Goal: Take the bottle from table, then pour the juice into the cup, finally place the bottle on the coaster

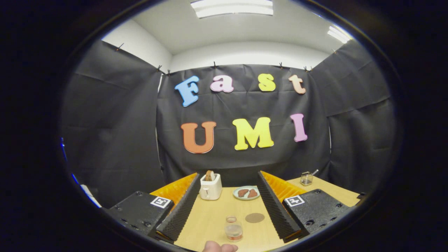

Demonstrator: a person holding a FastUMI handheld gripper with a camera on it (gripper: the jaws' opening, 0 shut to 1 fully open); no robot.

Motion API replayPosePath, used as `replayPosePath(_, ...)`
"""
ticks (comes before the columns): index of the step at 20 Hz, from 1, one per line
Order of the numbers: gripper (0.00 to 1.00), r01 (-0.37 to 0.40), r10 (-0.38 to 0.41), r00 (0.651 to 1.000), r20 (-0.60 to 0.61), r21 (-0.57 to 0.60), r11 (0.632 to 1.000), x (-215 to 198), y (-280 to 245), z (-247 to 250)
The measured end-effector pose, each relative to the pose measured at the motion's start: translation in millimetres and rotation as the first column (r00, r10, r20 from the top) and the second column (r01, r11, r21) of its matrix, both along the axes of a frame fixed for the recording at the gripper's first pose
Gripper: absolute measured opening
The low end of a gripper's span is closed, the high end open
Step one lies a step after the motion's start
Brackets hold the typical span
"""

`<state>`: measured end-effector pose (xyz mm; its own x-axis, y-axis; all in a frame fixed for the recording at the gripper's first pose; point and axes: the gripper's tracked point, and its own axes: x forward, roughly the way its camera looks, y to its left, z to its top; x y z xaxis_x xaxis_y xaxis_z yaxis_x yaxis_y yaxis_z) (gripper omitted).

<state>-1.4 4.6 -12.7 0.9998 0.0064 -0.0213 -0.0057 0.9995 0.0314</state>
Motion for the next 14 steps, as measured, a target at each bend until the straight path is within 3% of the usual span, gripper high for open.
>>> replayPosePath(14,1.0,0.0,-0.001,1.0,-0.02,-0.023,1.0,1.2,1.0,-5.8)
